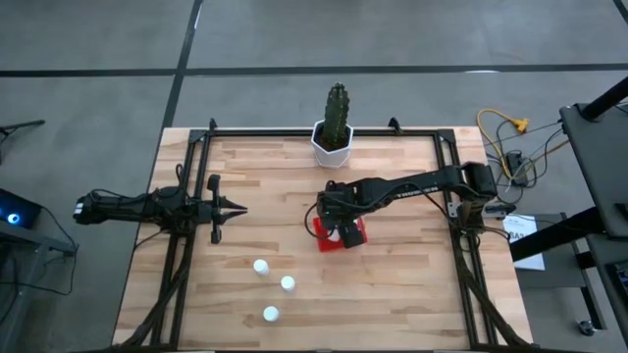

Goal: Pick and place pill bottles into a basket
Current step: Put the white pill bottle into the red bin

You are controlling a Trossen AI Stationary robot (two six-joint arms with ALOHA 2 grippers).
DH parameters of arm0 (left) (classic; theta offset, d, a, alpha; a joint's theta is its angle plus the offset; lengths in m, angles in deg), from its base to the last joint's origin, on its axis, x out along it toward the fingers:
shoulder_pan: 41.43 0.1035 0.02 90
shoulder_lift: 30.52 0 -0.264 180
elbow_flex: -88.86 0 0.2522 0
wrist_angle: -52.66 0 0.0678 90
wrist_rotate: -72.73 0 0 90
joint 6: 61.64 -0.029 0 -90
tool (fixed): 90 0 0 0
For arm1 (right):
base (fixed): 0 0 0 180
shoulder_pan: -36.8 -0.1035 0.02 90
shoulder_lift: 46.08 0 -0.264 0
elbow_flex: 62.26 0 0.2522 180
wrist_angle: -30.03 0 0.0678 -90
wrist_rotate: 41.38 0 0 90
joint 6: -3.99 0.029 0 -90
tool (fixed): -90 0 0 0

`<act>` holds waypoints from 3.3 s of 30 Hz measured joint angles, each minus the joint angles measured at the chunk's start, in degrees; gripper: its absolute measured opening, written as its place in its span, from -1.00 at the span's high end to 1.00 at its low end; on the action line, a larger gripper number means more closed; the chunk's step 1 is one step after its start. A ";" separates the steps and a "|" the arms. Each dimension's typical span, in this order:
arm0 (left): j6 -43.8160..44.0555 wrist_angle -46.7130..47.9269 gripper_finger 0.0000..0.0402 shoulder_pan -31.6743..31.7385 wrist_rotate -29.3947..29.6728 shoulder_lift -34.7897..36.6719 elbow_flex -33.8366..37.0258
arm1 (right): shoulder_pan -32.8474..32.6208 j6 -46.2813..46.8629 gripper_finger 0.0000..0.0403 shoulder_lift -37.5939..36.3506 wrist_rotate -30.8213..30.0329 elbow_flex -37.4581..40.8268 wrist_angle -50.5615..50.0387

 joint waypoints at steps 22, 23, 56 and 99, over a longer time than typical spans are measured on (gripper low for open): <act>0.00 0.01 0.93 0.00 0.00 0.00 0.00 | -0.91 8.88 0.05 0.00 3.40 0.00 0.01; -0.02 0.02 0.93 0.00 0.00 0.00 0.00 | -1.13 10.41 0.05 0.00 3.45 0.00 0.03; 0.00 0.00 0.93 0.00 0.00 0.00 0.00 | -2.89 49.74 0.05 0.00 2.30 0.00 3.80; -0.02 -0.03 0.93 0.00 0.00 -0.51 0.04 | -3.78 62.77 0.05 10.55 -3.13 -15.69 -14.22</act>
